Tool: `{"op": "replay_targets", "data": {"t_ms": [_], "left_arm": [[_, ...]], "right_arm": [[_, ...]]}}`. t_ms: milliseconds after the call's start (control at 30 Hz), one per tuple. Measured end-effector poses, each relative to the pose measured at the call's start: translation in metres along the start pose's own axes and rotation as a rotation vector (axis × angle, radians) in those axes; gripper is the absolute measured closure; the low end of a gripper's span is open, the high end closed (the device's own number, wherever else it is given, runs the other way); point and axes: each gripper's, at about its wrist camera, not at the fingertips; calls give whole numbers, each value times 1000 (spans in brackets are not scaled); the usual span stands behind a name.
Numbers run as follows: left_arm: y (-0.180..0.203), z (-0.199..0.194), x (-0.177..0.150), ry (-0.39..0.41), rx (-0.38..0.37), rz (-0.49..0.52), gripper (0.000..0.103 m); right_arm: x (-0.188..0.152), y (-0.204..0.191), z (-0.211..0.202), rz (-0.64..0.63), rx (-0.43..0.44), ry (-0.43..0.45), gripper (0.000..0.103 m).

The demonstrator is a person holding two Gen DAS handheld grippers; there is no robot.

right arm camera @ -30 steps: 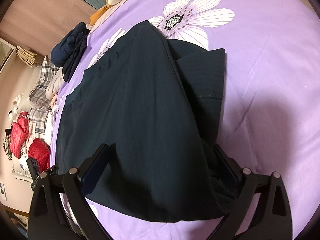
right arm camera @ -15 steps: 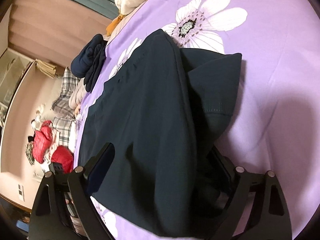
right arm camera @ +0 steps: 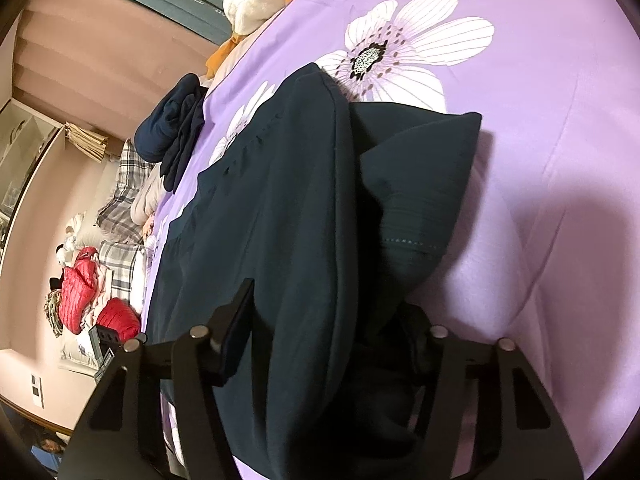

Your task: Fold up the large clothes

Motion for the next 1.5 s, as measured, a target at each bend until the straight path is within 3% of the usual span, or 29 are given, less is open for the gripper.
{"op": "replay_targets", "data": {"t_ms": [133, 233, 333, 433, 500, 567, 633, 767, 900, 967, 1033, 1133, 1233, 1500], "left_arm": [[-2, 1, 2, -11, 44, -20, 20], [-12, -10, 9, 28, 155, -58, 20], [-22, -30, 18, 79, 283, -59, 20], [-21, -46, 26, 119, 351, -24, 20], [-15, -51, 32, 142, 371, 11, 20], [-3, -47, 36, 147, 368, 55, 20], [15, -35, 39, 131, 354, 115, 20], [65, 10, 36, 47, 293, 267, 20], [99, 56, 21, -56, 263, 397, 20], [100, 67, 13, -68, 310, 452, 20], [92, 71, 12, -68, 329, 478, 20], [70, 60, 14, -45, 367, 481, 19], [48, 42, 23, -33, 349, 432, 19], [8, 19, 50, -9, 466, 355, 19]], "right_arm": [[1, -5, 2, -22, -45, -7, 44], [9, -7, -1, -3, -118, -21, 39], [16, -16, -17, -73, -261, 53, 37], [28, -31, -31, -179, -489, 143, 36], [38, -38, -37, -215, -589, 204, 34], [46, -57, -36, -280, -563, 239, 34], [47, -78, -22, -366, -487, 208, 34], [30, -132, 47, -550, -318, 42, 37], [-1, -178, 106, -730, -223, -99, 39], [-13, -184, 125, -830, -255, -136, 39], [-13, -176, 132, -853, -309, -151, 39], [4, -144, 121, -795, -334, -130, 39], [24, -110, 94, -722, -345, -81, 40], [61, -54, 43, -601, -544, 7, 36]]}}
Point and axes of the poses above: each gripper's, at about its wrist camera, not at the fingertips, and z roughly the way its jaws point, y to its right, x to its top, and after that the axes turned 2 degrees about y, right-handed
